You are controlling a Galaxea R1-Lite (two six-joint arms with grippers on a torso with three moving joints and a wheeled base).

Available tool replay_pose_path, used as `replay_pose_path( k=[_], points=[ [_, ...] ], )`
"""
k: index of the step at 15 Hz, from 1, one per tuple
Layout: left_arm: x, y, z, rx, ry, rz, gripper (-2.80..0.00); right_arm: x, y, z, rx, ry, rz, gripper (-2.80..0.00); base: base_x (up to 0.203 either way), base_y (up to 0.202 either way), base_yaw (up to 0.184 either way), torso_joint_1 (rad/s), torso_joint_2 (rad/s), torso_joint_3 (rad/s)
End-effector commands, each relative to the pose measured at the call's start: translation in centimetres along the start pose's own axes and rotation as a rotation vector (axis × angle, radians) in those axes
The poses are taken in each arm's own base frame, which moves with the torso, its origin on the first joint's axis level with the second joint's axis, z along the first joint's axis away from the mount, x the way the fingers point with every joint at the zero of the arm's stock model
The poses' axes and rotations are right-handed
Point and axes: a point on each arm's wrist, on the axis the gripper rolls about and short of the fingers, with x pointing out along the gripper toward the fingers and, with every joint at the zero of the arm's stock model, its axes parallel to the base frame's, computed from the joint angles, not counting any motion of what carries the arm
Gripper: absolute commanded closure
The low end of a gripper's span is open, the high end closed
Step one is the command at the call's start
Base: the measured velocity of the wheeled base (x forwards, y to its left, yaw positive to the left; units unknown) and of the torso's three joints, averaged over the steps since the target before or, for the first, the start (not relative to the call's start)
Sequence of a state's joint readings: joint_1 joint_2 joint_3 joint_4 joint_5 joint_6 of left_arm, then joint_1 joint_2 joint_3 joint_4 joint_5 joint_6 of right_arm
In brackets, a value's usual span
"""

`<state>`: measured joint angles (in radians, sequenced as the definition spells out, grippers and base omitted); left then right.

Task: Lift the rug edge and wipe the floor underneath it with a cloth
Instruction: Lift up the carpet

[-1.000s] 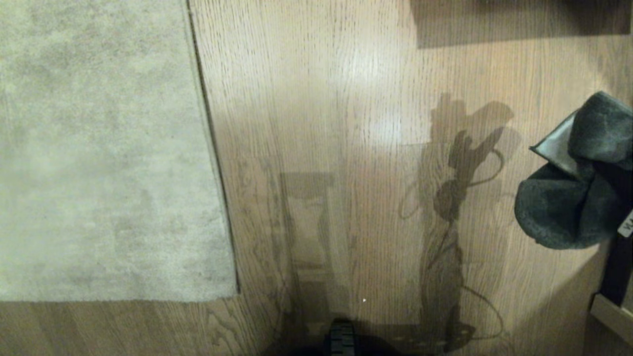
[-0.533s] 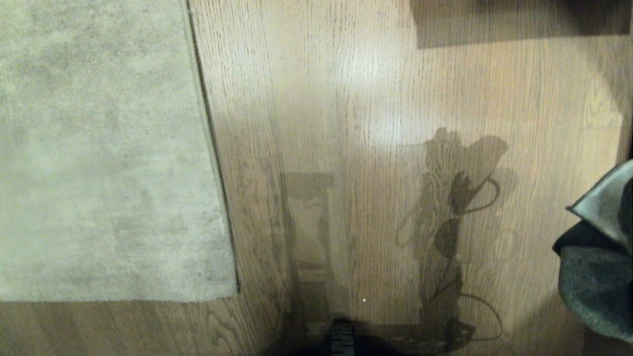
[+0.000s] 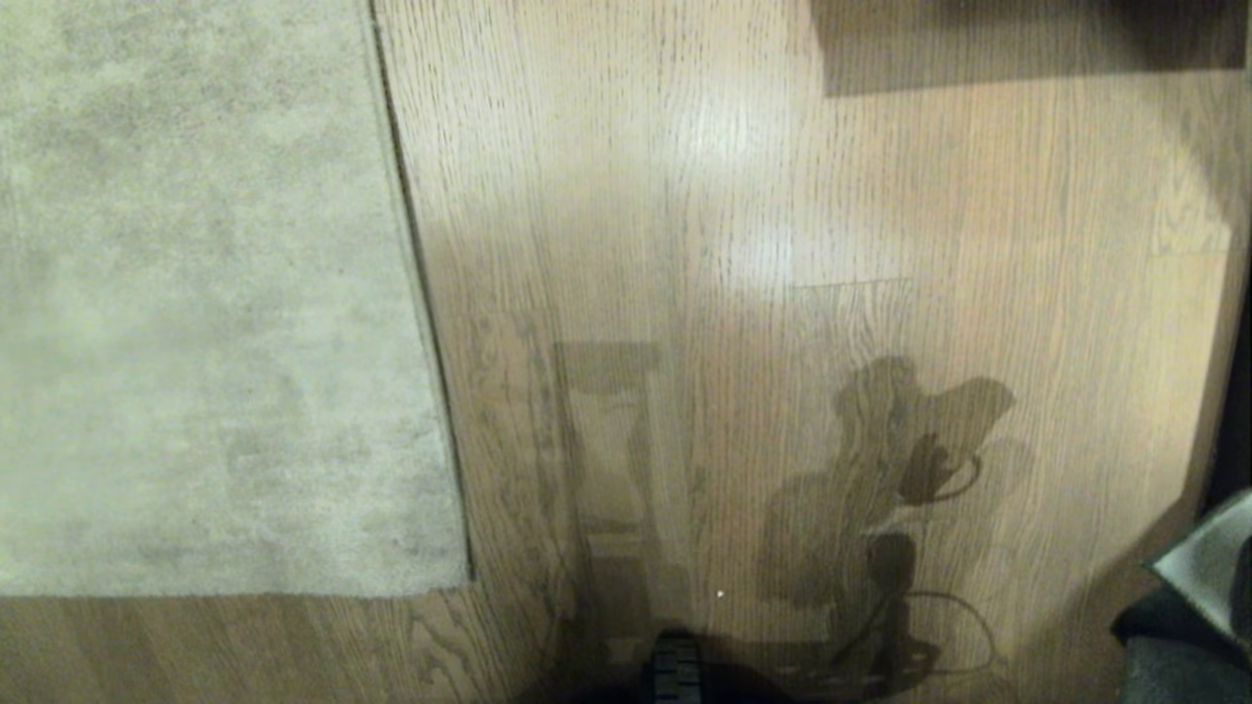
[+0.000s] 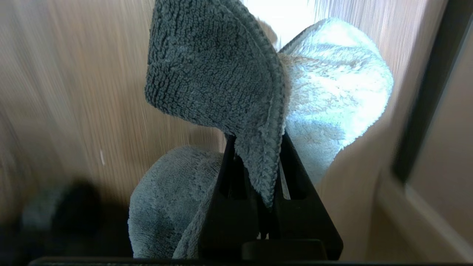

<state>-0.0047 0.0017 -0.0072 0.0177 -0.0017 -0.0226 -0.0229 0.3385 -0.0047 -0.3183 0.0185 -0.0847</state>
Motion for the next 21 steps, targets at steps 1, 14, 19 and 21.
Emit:
replay_pose_path(
  k=[1,14,19,21],
  points=[
    [0.0,0.0,0.0,0.0,0.0,0.0,0.0,-0.9,0.1,-1.2,0.0,0.03,-0.017,0.0,0.0,0.0,0.0,0.0,0.0,0.0],
    [0.0,0.0,0.0,0.0,0.0,0.0,0.0,-3.2,0.3,-3.6,0.067,-0.029,0.015,0.0,0.0,0.0,0.0,0.0,0.0,0.0],
    [0.0,0.0,0.0,0.0,0.0,0.0,0.0,-3.2,0.3,-3.6,0.067,-0.029,0.014,0.0,0.0,0.0,0.0,0.0,0.0,0.0],
    [0.0,0.0,0.0,0.0,0.0,0.0,0.0,-3.2,0.3,-3.6,0.067,-0.029,0.015,0.0,0.0,0.0,0.0,0.0,0.0,0.0]
  ],
)
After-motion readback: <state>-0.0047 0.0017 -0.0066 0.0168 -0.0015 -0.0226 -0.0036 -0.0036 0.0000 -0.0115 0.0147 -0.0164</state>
